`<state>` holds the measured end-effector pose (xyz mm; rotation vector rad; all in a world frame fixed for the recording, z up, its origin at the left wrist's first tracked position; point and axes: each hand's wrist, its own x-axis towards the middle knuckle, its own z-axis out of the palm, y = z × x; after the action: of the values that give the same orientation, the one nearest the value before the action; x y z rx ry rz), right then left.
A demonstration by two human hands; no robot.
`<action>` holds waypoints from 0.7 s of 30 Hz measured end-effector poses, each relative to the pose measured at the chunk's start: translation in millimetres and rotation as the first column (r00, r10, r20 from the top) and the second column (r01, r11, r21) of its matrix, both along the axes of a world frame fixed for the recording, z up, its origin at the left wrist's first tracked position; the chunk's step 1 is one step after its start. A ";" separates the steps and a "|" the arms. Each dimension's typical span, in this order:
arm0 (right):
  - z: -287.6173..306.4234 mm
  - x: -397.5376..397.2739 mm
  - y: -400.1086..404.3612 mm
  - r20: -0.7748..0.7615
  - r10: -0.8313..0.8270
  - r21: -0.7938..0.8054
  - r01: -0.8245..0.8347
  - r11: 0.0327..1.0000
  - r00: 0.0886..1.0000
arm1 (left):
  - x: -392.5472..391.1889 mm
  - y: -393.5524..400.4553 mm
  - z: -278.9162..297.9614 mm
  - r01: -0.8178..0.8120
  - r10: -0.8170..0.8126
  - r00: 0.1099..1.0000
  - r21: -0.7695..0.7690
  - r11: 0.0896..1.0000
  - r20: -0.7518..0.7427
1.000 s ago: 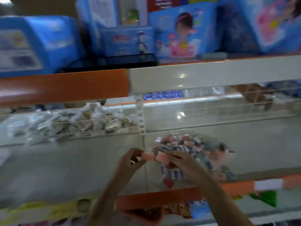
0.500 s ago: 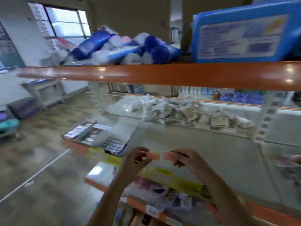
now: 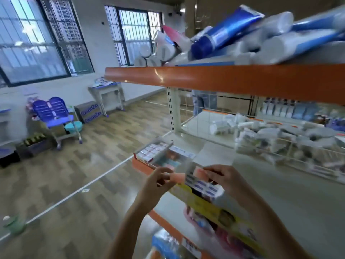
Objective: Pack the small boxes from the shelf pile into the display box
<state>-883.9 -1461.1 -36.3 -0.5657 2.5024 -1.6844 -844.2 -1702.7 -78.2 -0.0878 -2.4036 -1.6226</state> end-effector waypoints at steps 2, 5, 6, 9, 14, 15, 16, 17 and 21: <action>5.7 -22.8 -21.7 0.016 0.021 -0.032 -0.021 0.999 1.000 | -26.2 -24.5 4.0 -0.015 0.014 1.000 -0.007 1.000 -0.019; 11.0 -57.5 -47.1 0.044 0.004 -0.018 -0.003 1.000 0.999 | -66.9 -56.7 12.3 0.009 -0.009 1.000 -0.024 1.000 -0.026; 12.4 -67.0 -54.9 0.039 -0.001 0.011 0.000 1.000 0.999 | -80.4 -64.6 13.3 0.028 -0.029 0.999 -0.036 0.999 -0.026; 16.3 -93.3 -76.1 0.020 -0.026 0.104 0.023 0.994 0.999 | -117.8 -82.7 14.0 0.053 -0.059 0.997 -0.102 0.993 -0.053; 13.6 -122.5 -106.4 0.033 -0.089 0.310 0.075 0.948 0.995 | -159.8 -103.2 6.4 0.145 -0.164 0.981 -0.175 0.974 -0.099; 11.8 -126.9 -110.8 0.031 -0.103 0.352 0.085 0.932 0.994 | -167.8 -106.0 3.9 0.176 -0.199 0.974 -0.196 0.965 -0.105; 10.8 -130.7 -114.8 0.030 -0.121 0.393 0.100 0.914 0.992 | -176.2 -108.1 1.3 0.203 -0.228 0.968 -0.208 0.957 -0.107; 10.0 -134.1 -118.6 0.030 -0.140 0.433 0.113 0.894 0.990 | -184.3 -109.9 -0.3 0.229 -0.255 0.961 -0.213 0.950 -0.105; 6.5 -139.2 -136.4 0.019 -0.250 0.560 0.197 0.805 0.968 | -211.4 -115.7 -5.1 0.325 -0.345 0.936 -0.198 0.925 -0.074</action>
<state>-1023.1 -1597.4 -29.8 -0.1298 2.8801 -0.9005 -1055.6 -1818.4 -83.3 -0.6372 -2.5516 -1.4709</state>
